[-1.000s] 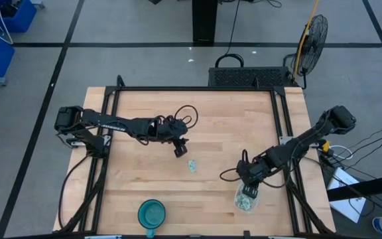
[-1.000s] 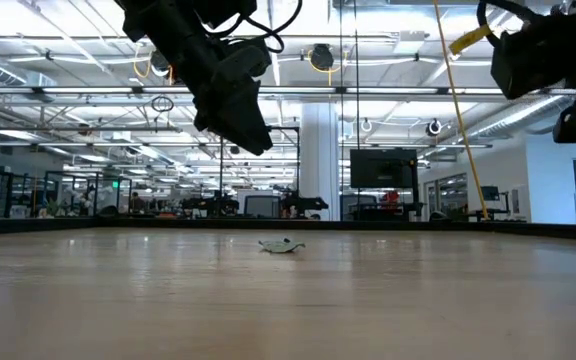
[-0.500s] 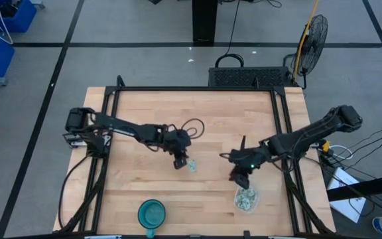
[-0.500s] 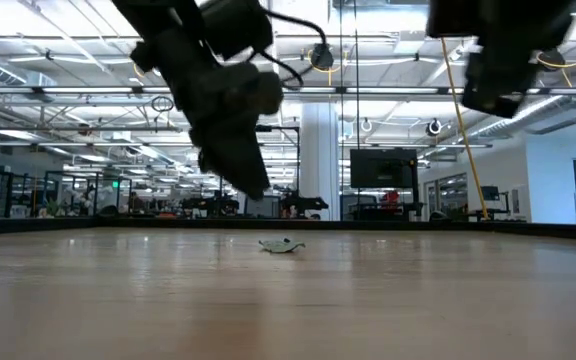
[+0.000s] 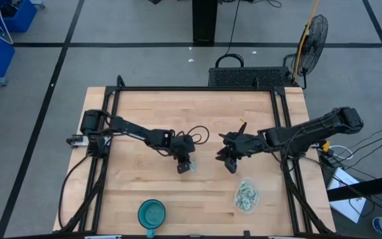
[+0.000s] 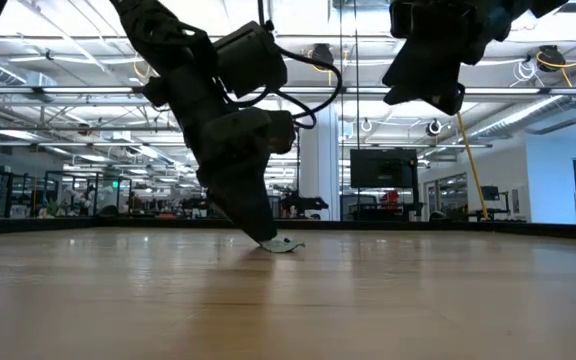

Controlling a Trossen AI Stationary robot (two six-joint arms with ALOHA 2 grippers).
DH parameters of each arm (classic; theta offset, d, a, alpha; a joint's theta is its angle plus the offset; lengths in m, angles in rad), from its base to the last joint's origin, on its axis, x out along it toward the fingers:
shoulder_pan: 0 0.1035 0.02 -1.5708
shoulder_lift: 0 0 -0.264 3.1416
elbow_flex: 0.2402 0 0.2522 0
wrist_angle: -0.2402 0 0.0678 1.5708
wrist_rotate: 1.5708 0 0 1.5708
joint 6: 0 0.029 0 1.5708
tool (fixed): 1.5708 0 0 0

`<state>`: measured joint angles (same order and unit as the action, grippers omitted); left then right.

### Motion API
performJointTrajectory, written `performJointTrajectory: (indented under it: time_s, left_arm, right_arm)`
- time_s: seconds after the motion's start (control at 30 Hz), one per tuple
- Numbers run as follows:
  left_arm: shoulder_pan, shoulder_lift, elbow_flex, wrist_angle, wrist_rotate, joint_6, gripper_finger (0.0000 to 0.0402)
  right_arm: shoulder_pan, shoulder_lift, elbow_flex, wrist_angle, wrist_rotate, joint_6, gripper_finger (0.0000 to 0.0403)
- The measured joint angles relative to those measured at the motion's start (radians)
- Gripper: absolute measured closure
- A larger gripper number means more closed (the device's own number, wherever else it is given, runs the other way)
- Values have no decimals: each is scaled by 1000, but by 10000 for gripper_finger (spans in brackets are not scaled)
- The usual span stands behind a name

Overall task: Pick and place Stevia / Truvia into bins
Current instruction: Put the light green stevia packet into the transparent bin

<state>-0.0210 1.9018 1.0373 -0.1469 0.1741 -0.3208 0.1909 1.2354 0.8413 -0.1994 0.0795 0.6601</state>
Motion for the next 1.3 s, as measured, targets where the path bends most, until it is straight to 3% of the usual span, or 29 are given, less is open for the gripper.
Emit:
performJointTrajectory:
  time_s: [0.17,0.37,0.57,0.77,0.93,1.07,1.2,1.3]
  left_arm:
    - [-27,1,0,-9,-41,62,255]
    - [-53,4,-1,-9,-67,160,325]
    - [-49,2,-2,-13,-70,151,391]
    - [-26,-46,-6,-25,-71,109,385]
    - [1,-132,9,-23,-122,125,397]
    - [15,-174,51,-65,-185,185,386]
    - [20,-171,128,-191,-230,235,391]
    - [23,-166,175,-241,-241,261,397]
  right_arm:
    - [-12,0,0,0,2,0,291]
    - [-47,0,0,0,5,-10,291]
    - [-79,0,0,0,6,-26,291]
    - [-118,-1,-17,21,47,0,291]
    - [-178,33,-145,207,13,214,291]
    - [-200,129,-241,507,-7,274,291]
    - [-211,249,-228,772,-32,301,291]
    - [-210,324,-155,752,-64,206,291]
